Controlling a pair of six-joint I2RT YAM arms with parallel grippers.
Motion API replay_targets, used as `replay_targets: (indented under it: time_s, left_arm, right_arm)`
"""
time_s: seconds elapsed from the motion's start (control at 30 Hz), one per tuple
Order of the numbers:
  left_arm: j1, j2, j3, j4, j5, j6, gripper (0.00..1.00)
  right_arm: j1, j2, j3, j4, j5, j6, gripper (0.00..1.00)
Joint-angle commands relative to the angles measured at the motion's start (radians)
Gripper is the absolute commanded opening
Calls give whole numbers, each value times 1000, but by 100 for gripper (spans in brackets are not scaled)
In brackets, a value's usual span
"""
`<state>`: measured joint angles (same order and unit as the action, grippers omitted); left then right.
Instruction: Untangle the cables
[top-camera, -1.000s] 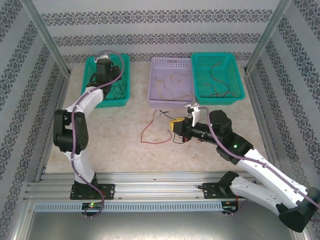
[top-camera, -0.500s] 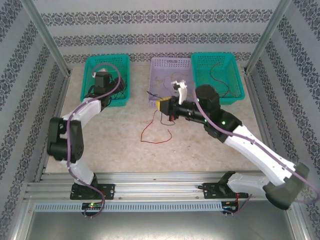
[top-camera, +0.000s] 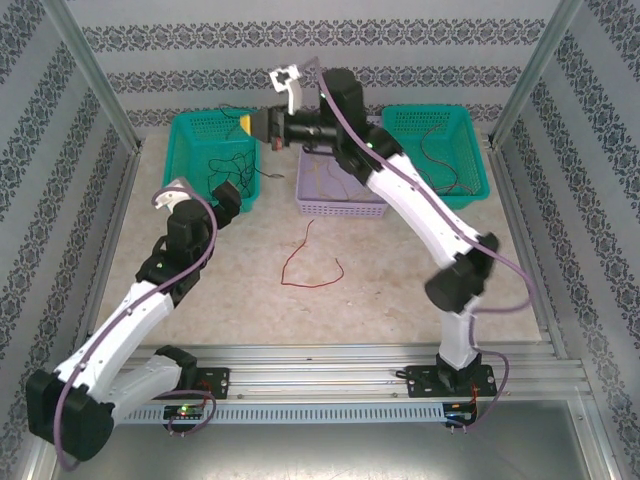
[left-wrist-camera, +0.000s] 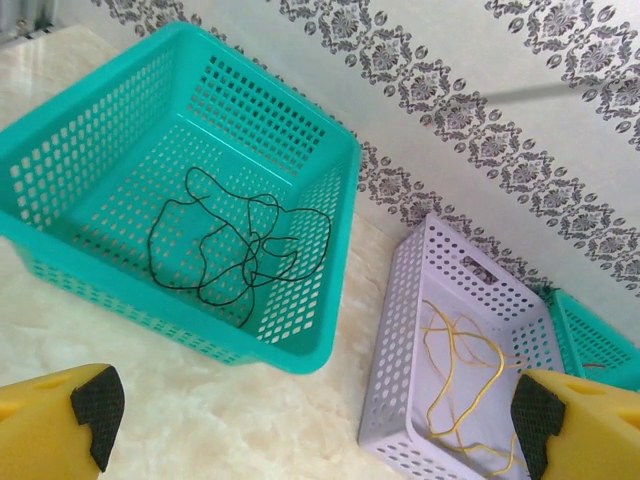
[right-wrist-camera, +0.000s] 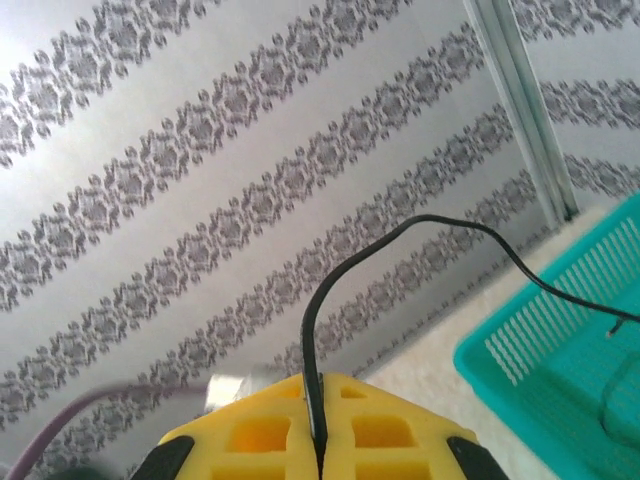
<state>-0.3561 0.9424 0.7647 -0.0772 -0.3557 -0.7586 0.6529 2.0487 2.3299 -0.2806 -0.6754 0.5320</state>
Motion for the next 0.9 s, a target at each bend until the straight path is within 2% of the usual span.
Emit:
replay_targets:
  time_s: [0.0, 0.07, 0.1, 0.17, 0.27, 0.33, 0.47, 0.6, 0.73, 0.87]
  left_arm:
    - [-20, -60, -49, -125, -81, -6, 100]
    - [-28, -104, -89, -140, -73, -9, 100]
    - [-31, -121, -101, -147, -67, -8, 100]
    - [-41, -151, -114, -168, -63, 1, 100]
    - [-49, -182, -115, -197, -66, 28, 100]
    - [-52, -199, -117, -203, -71, 47, 100]
    - [-55, -222, -124, -211, -71, 59, 100]
    - [-58, -224, -136, -205, -76, 67, 100]
    - [-58, -222, -145, -188, -65, 65, 100]
    - [-60, -203, -137, -174, -62, 73, 100]
  right_arm:
    - [-11, 260, 402, -159, -110, 91, 0]
    - [-16, 454, 665, -150, -140, 179, 0]
    - [-20, 503, 701, -103, -140, 231, 0]
    - [-31, 530, 616, 27, -130, 306, 0]
    - [-8, 530, 508, 46, -100, 192, 0]
    - [7, 572, 507, 55, -81, 166, 0]
    - [10, 712, 584, 86, -51, 213, 0]
    - [0, 748, 549, 98, -15, 210, 0]
    - [1, 759, 536, 35, 15, 169, 0]
    - [0, 749, 529, -11, 22, 147, 27]
